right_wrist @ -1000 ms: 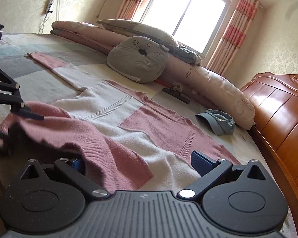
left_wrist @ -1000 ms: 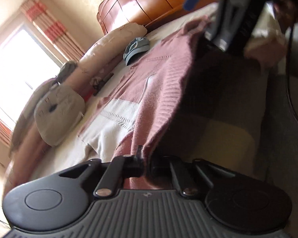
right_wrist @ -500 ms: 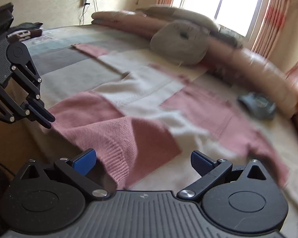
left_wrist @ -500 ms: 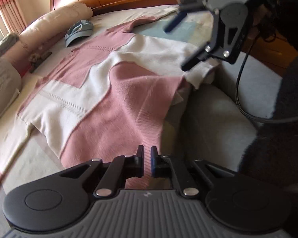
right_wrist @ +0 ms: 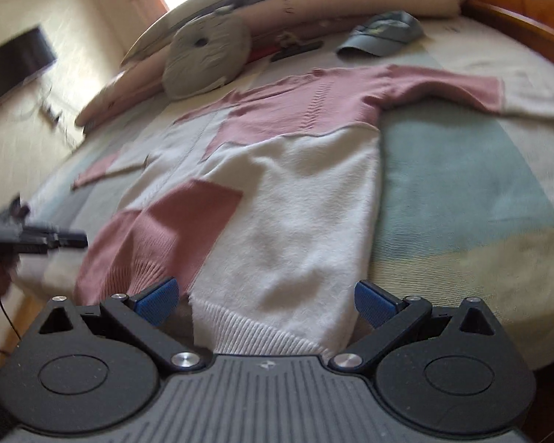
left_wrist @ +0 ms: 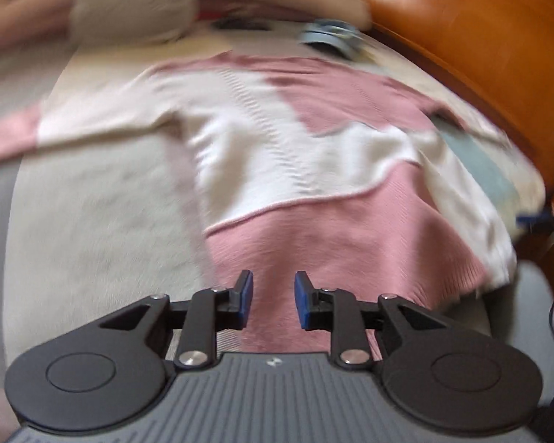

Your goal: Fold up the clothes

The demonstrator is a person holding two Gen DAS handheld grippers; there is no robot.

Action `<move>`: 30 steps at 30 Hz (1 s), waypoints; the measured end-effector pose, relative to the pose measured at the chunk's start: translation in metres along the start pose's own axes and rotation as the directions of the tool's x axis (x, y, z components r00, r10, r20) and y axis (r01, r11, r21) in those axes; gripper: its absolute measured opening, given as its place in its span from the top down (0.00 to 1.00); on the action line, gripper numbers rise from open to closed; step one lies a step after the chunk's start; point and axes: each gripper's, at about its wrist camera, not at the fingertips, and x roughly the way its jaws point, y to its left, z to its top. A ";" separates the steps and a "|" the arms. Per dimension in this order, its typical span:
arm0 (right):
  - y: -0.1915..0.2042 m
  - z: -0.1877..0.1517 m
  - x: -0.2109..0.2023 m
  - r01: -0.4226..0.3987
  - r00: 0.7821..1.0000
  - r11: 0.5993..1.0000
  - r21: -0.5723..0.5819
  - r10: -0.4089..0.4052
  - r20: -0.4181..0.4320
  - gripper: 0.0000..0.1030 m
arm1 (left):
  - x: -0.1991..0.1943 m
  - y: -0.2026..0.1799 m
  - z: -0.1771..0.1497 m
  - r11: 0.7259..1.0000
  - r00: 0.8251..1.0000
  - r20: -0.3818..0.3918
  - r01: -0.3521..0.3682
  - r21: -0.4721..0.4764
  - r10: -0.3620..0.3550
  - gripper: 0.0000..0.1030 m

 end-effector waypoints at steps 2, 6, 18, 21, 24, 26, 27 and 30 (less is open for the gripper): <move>-0.014 0.008 0.012 -0.015 1.000 0.998 0.057 0.016 -0.017 0.00 | 0.004 0.012 -0.004 0.997 1.000 -0.004 0.018 -0.072 -0.018 0.67; -0.040 0.021 0.038 -0.047 0.996 0.983 0.175 0.059 -0.064 0.00 | 0.011 0.025 -0.010 0.988 0.999 -0.010 0.043 -0.146 -0.045 0.61; -0.072 0.034 0.055 -0.250 0.960 0.880 0.404 0.281 -0.018 0.00 | 0.021 0.061 -0.007 0.929 0.982 0.037 0.188 -0.320 -0.186 0.56; -0.070 0.033 0.055 -0.251 0.961 0.884 0.395 0.278 -0.011 0.00 | 0.026 0.068 -0.006 0.902 0.974 0.062 0.225 -0.369 -0.217 0.56; -0.068 0.032 0.055 -0.253 0.961 0.887 0.386 0.275 -0.004 0.00 | 0.032 0.069 0.001 0.889 0.972 0.063 0.233 -0.393 -0.227 0.56; -0.062 0.033 0.058 -0.235 0.966 0.899 0.371 0.258 -0.014 0.00 | 0.031 0.068 0.001 0.890 0.972 0.051 0.230 -0.395 -0.228 0.57; -0.058 0.033 0.060 -0.223 0.967 0.903 0.367 0.251 -0.030 0.00 | 0.028 0.068 -0.002 0.891 0.972 0.043 0.231 -0.392 -0.233 0.57; -0.057 0.016 0.050 -0.292 0.939 0.873 0.389 0.338 -0.053 0.00 | 0.018 0.071 -0.017 0.875 0.962 0.033 0.259 -0.408 -0.270 0.57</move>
